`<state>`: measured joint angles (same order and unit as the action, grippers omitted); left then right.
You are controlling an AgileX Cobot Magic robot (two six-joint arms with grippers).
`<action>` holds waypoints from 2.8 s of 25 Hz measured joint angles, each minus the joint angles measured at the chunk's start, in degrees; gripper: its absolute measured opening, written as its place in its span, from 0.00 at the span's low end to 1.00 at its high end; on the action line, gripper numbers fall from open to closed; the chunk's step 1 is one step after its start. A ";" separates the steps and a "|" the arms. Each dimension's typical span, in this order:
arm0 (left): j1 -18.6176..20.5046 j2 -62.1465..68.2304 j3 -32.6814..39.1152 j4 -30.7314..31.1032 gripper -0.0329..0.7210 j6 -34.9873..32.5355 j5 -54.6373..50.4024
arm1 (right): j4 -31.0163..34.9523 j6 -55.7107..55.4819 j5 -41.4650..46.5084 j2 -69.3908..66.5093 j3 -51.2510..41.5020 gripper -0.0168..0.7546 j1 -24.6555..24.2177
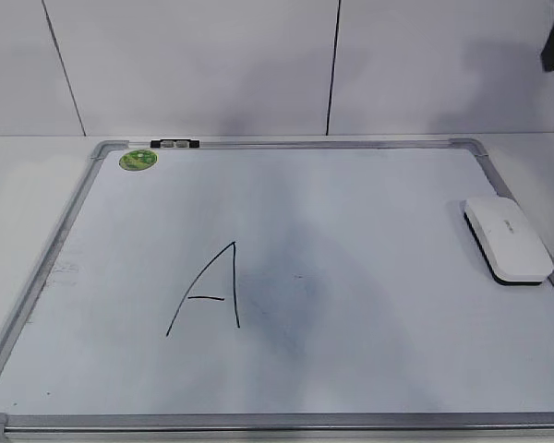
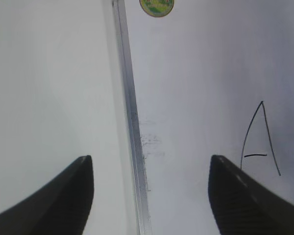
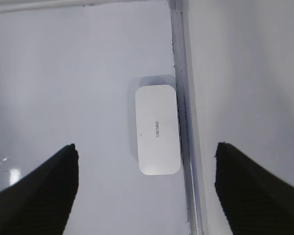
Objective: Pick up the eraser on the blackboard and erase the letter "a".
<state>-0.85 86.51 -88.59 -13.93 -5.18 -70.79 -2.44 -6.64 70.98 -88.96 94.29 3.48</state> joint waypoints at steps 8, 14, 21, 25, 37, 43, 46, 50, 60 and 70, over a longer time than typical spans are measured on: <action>-1.90 -10.64 0.00 -0.12 0.77 0.12 -0.46 | 1.93 -1.59 0.80 12.50 -0.12 0.85 0.00; -6.07 -15.53 0.00 1.41 0.77 0.80 -1.20 | 3.70 -1.80 1.07 22.62 -5.88 0.84 0.00; -6.73 -24.15 0.00 2.03 0.77 2.75 -1.67 | 4.02 -2.02 1.44 34.70 -16.30 0.82 0.24; -6.73 -29.42 0.00 1.56 0.77 4.73 -2.05 | 3.42 -2.02 1.65 38.96 -20.16 0.81 3.43; -8.80 -45.02 -0.46 1.34 0.77 6.23 -2.75 | 7.73 -2.50 1.82 51.06 -26.09 0.79 4.54; -9.34 -51.73 -0.50 1.72 0.77 6.68 -2.75 | 10.76 -2.72 1.91 56.46 -29.45 0.79 5.92; -9.34 -54.73 0.01 1.81 0.77 6.68 -2.87 | 10.87 -2.39 1.91 59.40 -31.54 0.79 7.29; -9.34 -58.97 5.06 1.81 0.77 6.68 -2.87 | 10.87 -1.97 1.95 63.99 -33.96 0.79 7.77; -9.34 -66.59 20.84 2.02 0.78 6.80 -2.98 | 8.61 1.08 2.04 73.55 -37.63 0.79 7.77; -9.34 -70.95 31.39 4.33 0.78 6.80 -2.98 | 7.41 2.89 2.08 79.77 -45.61 0.79 7.77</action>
<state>-10.19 15.56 -57.20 -9.60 1.62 -73.77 4.97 -3.75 73.05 -9.18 48.68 11.25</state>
